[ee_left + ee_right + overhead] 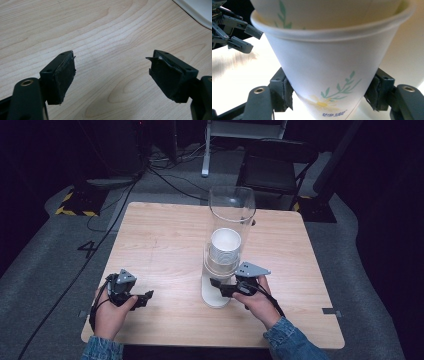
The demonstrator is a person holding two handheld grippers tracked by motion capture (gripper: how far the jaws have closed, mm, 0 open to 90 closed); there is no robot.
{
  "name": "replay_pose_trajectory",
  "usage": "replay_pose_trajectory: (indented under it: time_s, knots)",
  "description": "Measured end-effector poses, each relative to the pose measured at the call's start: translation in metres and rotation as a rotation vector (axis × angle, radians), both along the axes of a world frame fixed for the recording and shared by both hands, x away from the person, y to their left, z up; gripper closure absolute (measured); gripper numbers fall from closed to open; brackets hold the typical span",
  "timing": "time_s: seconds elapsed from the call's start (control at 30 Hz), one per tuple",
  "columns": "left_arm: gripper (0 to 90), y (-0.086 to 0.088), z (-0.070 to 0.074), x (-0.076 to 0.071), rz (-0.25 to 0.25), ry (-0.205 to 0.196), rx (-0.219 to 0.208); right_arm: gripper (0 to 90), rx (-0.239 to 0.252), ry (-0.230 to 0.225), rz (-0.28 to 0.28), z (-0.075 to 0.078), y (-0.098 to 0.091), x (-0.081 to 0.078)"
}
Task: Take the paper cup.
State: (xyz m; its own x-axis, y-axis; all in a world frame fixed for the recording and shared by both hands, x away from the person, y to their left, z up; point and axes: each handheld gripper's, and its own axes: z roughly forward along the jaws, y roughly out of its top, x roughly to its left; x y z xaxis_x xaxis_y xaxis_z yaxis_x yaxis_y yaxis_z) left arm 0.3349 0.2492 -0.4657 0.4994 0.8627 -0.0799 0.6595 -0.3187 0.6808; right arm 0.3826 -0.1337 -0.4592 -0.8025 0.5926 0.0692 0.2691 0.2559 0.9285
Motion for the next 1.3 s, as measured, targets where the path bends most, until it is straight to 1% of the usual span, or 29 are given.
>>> replay_pose_trajectory:
  time_s: [0.1, 0.2, 0.23, 0.3, 0.37, 0.4, 0.53, 0.57, 0.67, 0.7, 0.77, 0.9, 0.97, 1.03, 1.07, 1.1, 1.23, 1.3]
  knots:
    - [20.8, 0.0, 0.0, 0.0, -0.002, 0.0, 0.001, 33.7, -0.005, -0.013, -0.002, -0.002, 0.0, -0.001]
    - [20.8, -0.001, 0.0, 0.001, -0.002, -0.002, -0.001, 33.7, -0.006, -0.016, -0.005, -0.003, 0.0, -0.002]
    - [20.8, -0.001, 0.0, 0.001, -0.002, -0.002, -0.005, 33.6, -0.02, -0.018, -0.005, -0.006, 0.0, -0.002]
    - [20.8, -0.001, 0.0, 0.001, -0.006, 0.002, 0.002, 33.7, -0.022, -0.013, -0.007, -0.007, 0.0, -0.002]
    - [20.8, -0.002, 0.0, 0.002, -0.003, 0.001, -0.002, 33.7, -0.039, -0.012, -0.004, -0.01, -0.001, -0.002]
    - [20.8, -0.002, 0.0, 0.002, -0.007, 0.0, 0.0, 33.7, -0.039, -0.012, -0.004, -0.01, -0.001, -0.002]
    - [20.7, -0.002, -0.001, 0.003, -0.004, 0.006, -0.001, 33.6, -0.059, -0.003, -0.005, -0.015, -0.002, -0.002]
    - [20.7, -0.002, -0.001, 0.003, -0.008, 0.007, 0.0, 33.5, -0.082, 0.006, -0.011, -0.017, -0.002, -0.002]
    - [20.7, -0.002, -0.002, 0.004, -0.005, 0.005, -0.004, 33.5, -0.102, 0.02, -0.014, -0.024, -0.002, -0.002]
    - [20.7, -0.002, -0.002, 0.004, -0.005, 0.005, -0.004, 33.5, -0.102, 0.02, -0.014, -0.024, -0.002, -0.002]
    - [20.7, -0.002, -0.003, 0.005, -0.007, 0.003, -0.003, 33.5, -0.109, 0.034, -0.011, -0.028, -0.002, -0.002]
    - [20.7, -0.003, -0.003, 0.006, -0.008, 0.008, -0.001, 33.6, -0.127, 0.038, -0.004, -0.031, -0.002, -0.002]
    - [20.7, -0.003, -0.003, 0.007, -0.011, 0.008, -0.001, 33.7, -0.128, 0.043, -0.004, -0.032, -0.002, -0.003]
    - [20.7, -0.004, -0.003, 0.007, -0.009, 0.01, -0.006, 33.9, -0.135, 0.054, 0.001, -0.035, -0.003, -0.004]
    - [20.7, -0.004, -0.003, 0.007, -0.011, 0.011, -0.002, 33.9, -0.135, 0.054, 0.001, -0.035, -0.003, -0.004]
    - [20.6, -0.004, -0.003, 0.008, -0.011, 0.008, 0.0, 34.0, -0.144, 0.064, 0.003, -0.037, -0.003, -0.004]
    - [20.6, -0.005, -0.003, 0.009, -0.013, 0.003, -0.004, 34.2, -0.151, 0.065, 0.006, -0.039, -0.004, -0.005]
    - [20.5, -0.006, -0.003, 0.009, -0.012, 0.01, -0.007, 34.3, -0.152, 0.068, 0.005, -0.038, -0.005, -0.006]
